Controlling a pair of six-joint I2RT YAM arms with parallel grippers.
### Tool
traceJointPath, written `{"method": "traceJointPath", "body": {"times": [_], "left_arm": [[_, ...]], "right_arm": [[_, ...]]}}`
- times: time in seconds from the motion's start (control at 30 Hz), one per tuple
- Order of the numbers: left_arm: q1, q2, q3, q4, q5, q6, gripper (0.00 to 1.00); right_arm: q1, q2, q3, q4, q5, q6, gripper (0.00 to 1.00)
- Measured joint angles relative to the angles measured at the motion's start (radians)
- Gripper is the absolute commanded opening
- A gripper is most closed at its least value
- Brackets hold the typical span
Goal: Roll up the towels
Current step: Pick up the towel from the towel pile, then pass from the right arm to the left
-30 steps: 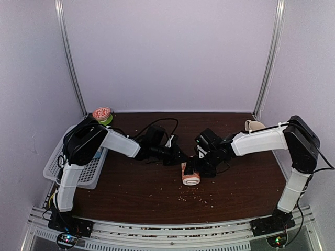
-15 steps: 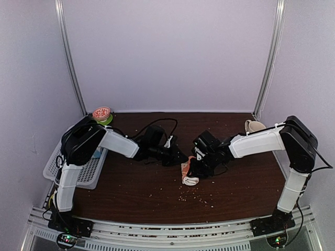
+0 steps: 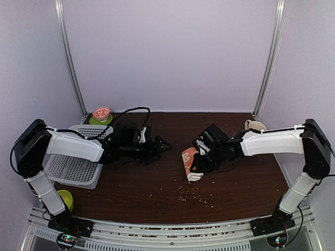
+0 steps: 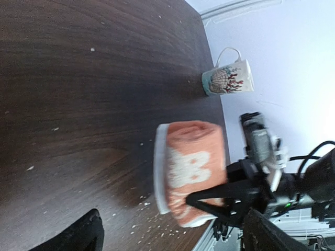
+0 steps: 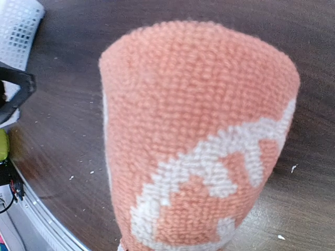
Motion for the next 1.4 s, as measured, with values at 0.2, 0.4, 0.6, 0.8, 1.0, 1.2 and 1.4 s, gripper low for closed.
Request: {"method": "traceJointPath", "body": {"times": [0.2, 0.4, 0.6, 0.8, 1.0, 1.2, 1.4], "left_arm": [[0.0, -0.104, -0.243, 0.183, -0.09, -0.058, 0.98], [0.0, -0.121, -0.332, 0.468, -0.048, -0.109, 0.98], [0.0, -0.121, -0.378, 0.816, 0.024, -0.19, 0.98], [0.0, -0.092, -0.386, 1.011, 0.088, -0.252, 0.98], [-0.002, -0.095, -0.411, 1.096, 0.124, -0.276, 0.98], [-0.008, -0.114, -0.413, 1.115, 0.14, -0.28, 0.98], [-0.014, -0.14, -0.413, 1.136, 0.155, -0.28, 0.98]], "right_arm": [[0.015, -0.153, 0.01, -0.004, -0.039, -0.098, 0.0], [0.029, -0.23, 0.049, -0.003, -0.137, -0.143, 0.0], [0.05, -0.258, 0.129, 0.005, -0.244, -0.15, 0.0], [0.095, -0.246, 0.215, 0.014, -0.294, -0.15, 0.0], [0.118, -0.199, 0.256, 0.027, -0.324, -0.147, 0.0], [0.133, -0.15, 0.308, 0.024, -0.344, -0.148, 0.0], [0.146, -0.139, 0.339, 0.017, -0.358, -0.152, 0.0]]}}
